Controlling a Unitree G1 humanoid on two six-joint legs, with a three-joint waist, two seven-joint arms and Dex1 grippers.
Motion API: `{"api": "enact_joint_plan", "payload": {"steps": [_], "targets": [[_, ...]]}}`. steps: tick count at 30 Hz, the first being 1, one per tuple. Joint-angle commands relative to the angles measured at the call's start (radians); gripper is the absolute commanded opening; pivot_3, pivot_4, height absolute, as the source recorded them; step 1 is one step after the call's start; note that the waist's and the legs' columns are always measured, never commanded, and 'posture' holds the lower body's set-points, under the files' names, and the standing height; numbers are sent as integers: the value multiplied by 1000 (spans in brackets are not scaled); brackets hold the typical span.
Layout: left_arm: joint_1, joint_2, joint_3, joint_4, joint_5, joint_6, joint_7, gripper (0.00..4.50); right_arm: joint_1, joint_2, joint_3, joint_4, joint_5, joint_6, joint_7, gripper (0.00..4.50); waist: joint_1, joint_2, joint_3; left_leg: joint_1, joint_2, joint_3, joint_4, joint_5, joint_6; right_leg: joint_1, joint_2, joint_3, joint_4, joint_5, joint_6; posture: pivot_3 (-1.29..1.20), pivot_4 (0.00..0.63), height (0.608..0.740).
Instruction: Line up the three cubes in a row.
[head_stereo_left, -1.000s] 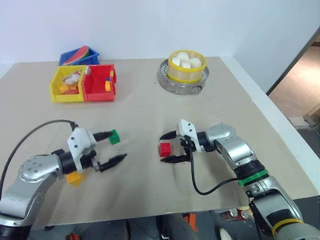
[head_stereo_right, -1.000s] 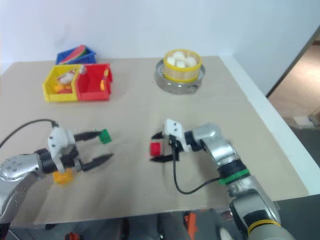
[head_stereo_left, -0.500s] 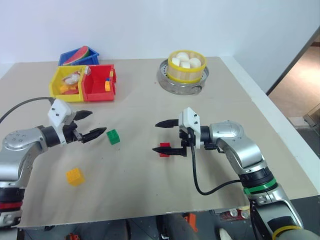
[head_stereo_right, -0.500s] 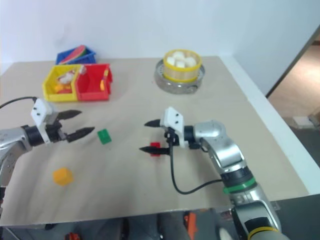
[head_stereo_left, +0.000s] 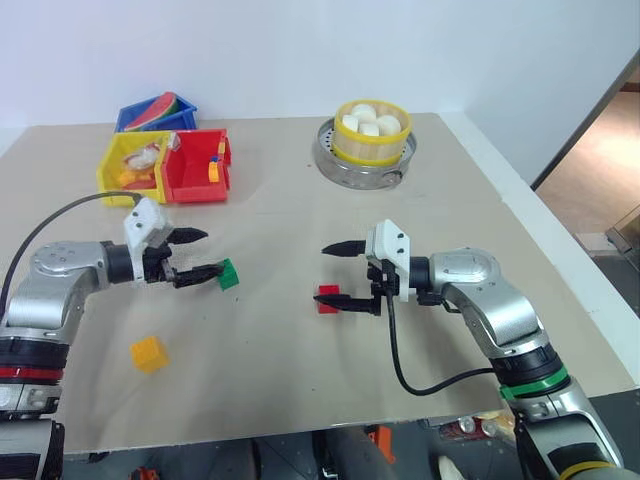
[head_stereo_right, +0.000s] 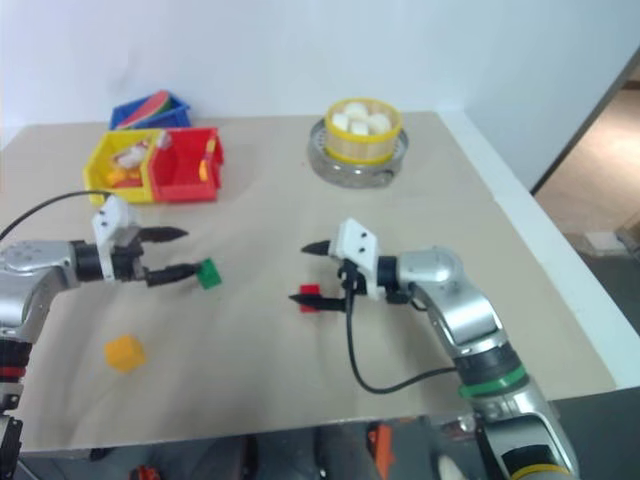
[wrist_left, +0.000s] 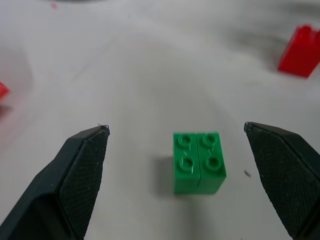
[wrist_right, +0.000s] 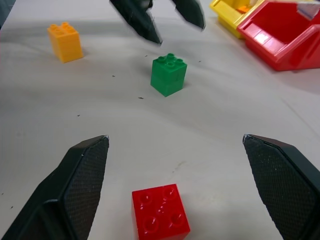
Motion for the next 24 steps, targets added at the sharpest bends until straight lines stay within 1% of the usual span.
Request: {"api": "enact_joint_plan", "payload": {"steps": [1,17,18,20,21,22,24], "targets": [[-32,-9,-21,22,31,-32,-26,4500,-3,7,-43,-52,29,-6,-18,4451,0,0,0,0,0,0,0,0,0,0,0,0,0,0,0,0,150,740],[-66,-53,-87,157,160,-80,-14,4500,-11,11,-32,-47,17,-31,-26,4451,0,0,0,-1,0,0,3,0,0,0,0,0,1,0,0,0,150,740],[-72,-59,-87,170,167,-87,-8,4087,-11,10,-32,-47,16,-32,-27,4500,1,0,0,-1,0,0,3,0,0,0,0,0,1,0,0,0,150,740],[-81,-68,-84,192,175,-94,1,3467,-11,8,-34,-44,14,-34,-28,4500,1,0,0,-1,0,0,4,0,0,0,0,0,2,0,0,0,150,740],[-87,-75,-82,206,179,-101,9,3036,-11,6,-35,-41,11,-38,-28,4500,1,0,0,-1,0,0,5,0,0,0,0,0,2,0,0,0,150,740],[-92,-82,-79,217,181,-105,14,2758,-12,4,-36,-39,9,-39,-27,4500,1,0,0,-1,0,0,5,0,0,0,0,0,2,0,0,0,150,740],[-97,-89,-79,231,184,-106,17,2062,-12,0,-38,-38,6,-39,-25,4500,1,0,0,-1,0,0,6,0,0,1,0,0,3,0,1,0,150,740]]}}
